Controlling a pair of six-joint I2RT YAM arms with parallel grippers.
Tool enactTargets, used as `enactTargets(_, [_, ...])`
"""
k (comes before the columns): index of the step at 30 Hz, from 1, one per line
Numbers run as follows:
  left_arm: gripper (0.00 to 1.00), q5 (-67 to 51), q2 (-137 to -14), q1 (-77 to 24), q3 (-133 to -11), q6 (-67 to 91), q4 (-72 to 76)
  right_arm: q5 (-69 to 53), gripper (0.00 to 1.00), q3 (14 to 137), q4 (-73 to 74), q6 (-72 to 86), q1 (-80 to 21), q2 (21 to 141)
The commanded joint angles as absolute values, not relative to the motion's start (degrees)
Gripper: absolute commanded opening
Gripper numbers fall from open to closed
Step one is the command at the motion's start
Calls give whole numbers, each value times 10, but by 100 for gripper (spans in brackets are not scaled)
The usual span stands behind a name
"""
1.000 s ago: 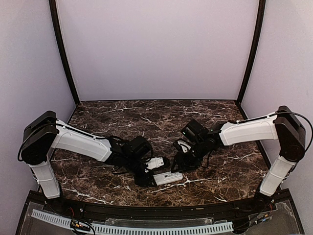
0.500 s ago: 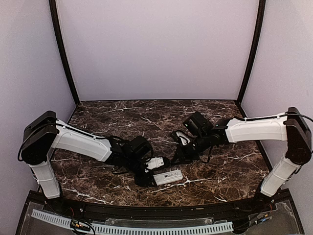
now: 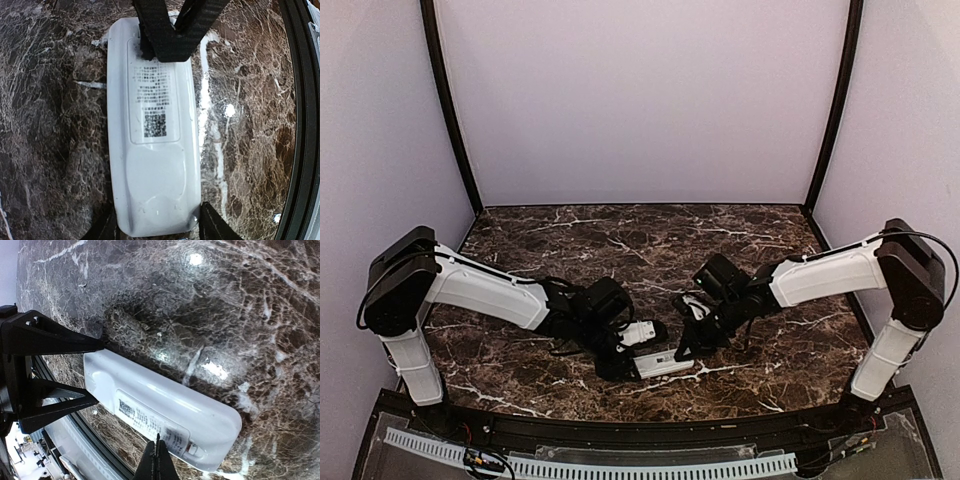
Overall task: Load the batteries into the remote control
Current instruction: Press the battery cover on the remote control without the battery cover, then pick up the remote control from the center of the board.
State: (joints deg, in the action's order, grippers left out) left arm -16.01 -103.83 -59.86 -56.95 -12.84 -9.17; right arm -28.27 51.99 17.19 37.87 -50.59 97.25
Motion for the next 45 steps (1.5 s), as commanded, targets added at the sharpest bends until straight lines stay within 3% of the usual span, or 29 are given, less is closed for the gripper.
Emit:
enactTargets(1, [15,-167,-1069,-605,-562,-125,-137,-276,0,548,193,353,-509,937])
enactTargets(5, [23,-167,-1068,-605,-571,-128,-152,-271,0,572,194,315,-509,897])
enactTargets(10, [55,-181,-1033,-605,-568,-128,-153,-213,19,608,253,242,-509,864])
enactTargets(14, [74,-185,-957,-600,-551,-125,-123,-202,39,628,258,151,-509,847])
enactTargets(20, [86,-165,-806,-564,-523,-94,-122,-224,62,640,220,-30,-514,869])
enactTargets(25, [98,-57,-677,-513,-499,-8,-128,-110,73,692,232,-147,-576,936])
enactTargets(27, [99,14,-657,-507,-497,12,-141,-104,85,717,258,-196,-606,972])
enactTargets(28, [99,47,-652,-504,-502,18,-155,-104,96,731,280,-216,-623,991])
enactTargets(29, [99,56,-651,-502,-505,26,-168,-102,98,745,303,-235,-638,1012])
enactTargets(41, [99,63,-607,-481,-524,31,-199,-17,98,823,383,-254,-683,1140])
enactTargets(45, [99,54,-596,-480,-519,31,-196,-20,91,845,417,-245,-683,1164])
